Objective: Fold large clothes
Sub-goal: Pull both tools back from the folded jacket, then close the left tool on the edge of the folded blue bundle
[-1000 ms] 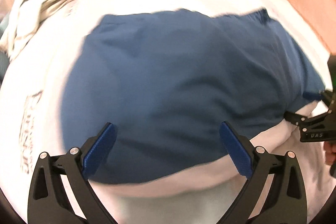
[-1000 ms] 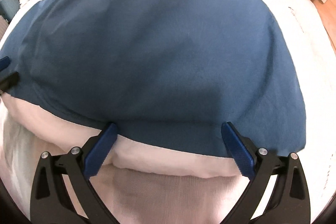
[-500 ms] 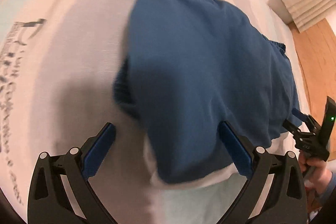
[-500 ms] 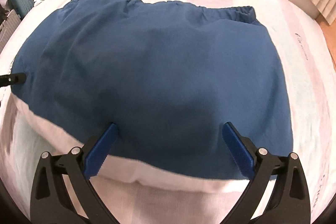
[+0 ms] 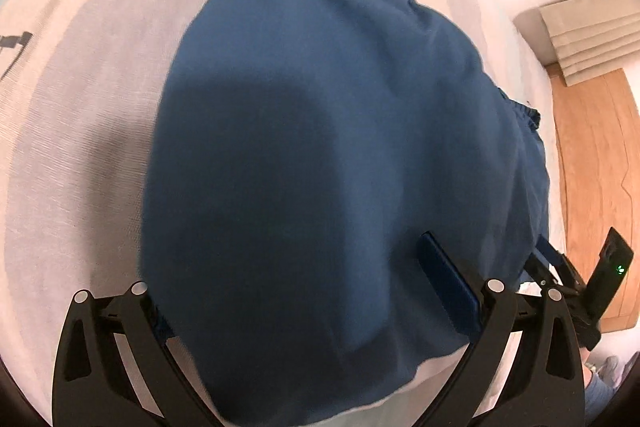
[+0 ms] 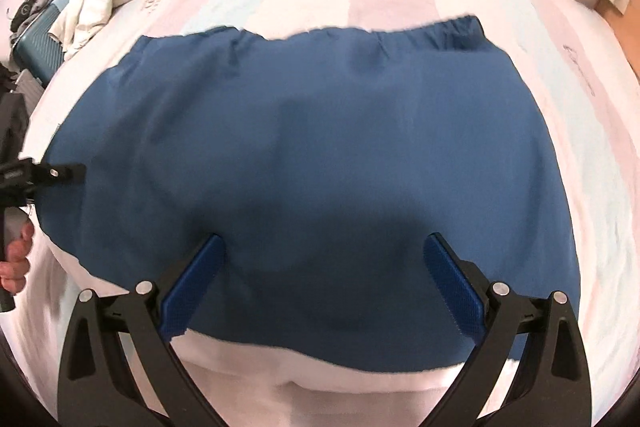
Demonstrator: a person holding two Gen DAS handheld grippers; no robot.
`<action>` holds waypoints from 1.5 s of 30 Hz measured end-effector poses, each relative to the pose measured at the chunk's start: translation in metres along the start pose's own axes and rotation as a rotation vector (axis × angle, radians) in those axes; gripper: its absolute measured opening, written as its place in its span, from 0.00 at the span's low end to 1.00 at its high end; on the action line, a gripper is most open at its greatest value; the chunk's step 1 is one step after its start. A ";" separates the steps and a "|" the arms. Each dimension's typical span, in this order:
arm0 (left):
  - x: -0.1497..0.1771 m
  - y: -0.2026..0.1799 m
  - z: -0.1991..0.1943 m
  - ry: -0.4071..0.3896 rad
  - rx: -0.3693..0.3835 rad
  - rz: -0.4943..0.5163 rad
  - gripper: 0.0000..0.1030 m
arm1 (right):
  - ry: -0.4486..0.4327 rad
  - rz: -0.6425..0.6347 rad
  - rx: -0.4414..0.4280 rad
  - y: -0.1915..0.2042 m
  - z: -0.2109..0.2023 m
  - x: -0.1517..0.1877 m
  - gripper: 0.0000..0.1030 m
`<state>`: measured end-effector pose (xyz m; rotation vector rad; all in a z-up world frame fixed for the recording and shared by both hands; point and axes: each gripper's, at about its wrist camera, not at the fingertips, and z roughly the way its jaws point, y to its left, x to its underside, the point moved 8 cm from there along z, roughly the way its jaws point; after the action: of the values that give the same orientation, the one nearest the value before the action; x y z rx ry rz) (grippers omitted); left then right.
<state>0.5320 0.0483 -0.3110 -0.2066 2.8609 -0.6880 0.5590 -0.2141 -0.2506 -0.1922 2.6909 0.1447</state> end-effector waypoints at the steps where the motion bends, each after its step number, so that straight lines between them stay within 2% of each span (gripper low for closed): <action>1: -0.001 -0.001 0.001 -0.004 -0.005 -0.005 0.91 | 0.007 -0.003 0.002 0.001 0.002 0.000 0.93; 2: -0.002 -0.001 0.001 -0.005 -0.010 -0.014 0.85 | 0.012 -0.001 -0.002 0.001 0.005 -0.003 0.93; 5: -0.001 -0.001 -0.003 0.014 0.041 -0.037 0.47 | 0.011 0.010 -0.016 0.004 0.006 -0.010 0.93; 6: -0.001 -0.002 -0.003 0.024 0.059 -0.042 0.38 | 0.010 0.010 -0.017 0.005 0.004 -0.012 0.93; 7: -0.001 -0.004 -0.004 0.028 0.075 -0.041 0.33 | 0.008 0.011 -0.021 0.006 0.003 -0.013 0.93; 8: 0.000 -0.006 -0.005 0.032 0.085 -0.036 0.24 | 0.008 0.013 -0.025 0.003 0.007 -0.012 0.93; 11: 0.000 -0.015 -0.006 0.029 0.101 -0.029 0.16 | 0.010 0.014 -0.027 -0.001 0.003 -0.011 0.93; 16: 0.000 -0.031 -0.016 0.005 0.083 0.007 0.14 | -0.003 0.015 -0.015 -0.010 -0.003 -0.017 0.93; 23: -0.006 -0.073 -0.043 -0.012 0.031 0.121 0.14 | 0.053 0.126 -0.017 -0.025 0.017 -0.017 0.93; 24: -0.006 -0.077 -0.045 -0.010 0.021 0.137 0.14 | 0.041 0.134 -0.024 -0.024 0.014 -0.020 0.90; 27: -0.008 -0.087 -0.047 -0.008 0.003 0.177 0.14 | -0.036 0.135 -0.026 -0.019 -0.002 -0.038 0.90; 30: -0.009 -0.091 -0.046 -0.004 -0.012 0.184 0.14 | -0.030 0.118 -0.029 -0.014 0.006 -0.047 0.90; 35: -0.007 -0.102 -0.057 -0.012 0.002 0.210 0.14 | 0.059 0.101 -0.017 -0.009 0.045 -0.043 0.91; 45: -0.012 -0.163 -0.066 -0.024 0.070 0.318 0.13 | 0.082 0.068 -0.007 -0.009 0.068 -0.033 0.94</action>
<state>0.5435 -0.0644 -0.1761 0.2442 2.7492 -0.7101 0.6183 -0.2099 -0.2981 -0.1109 2.7804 0.1697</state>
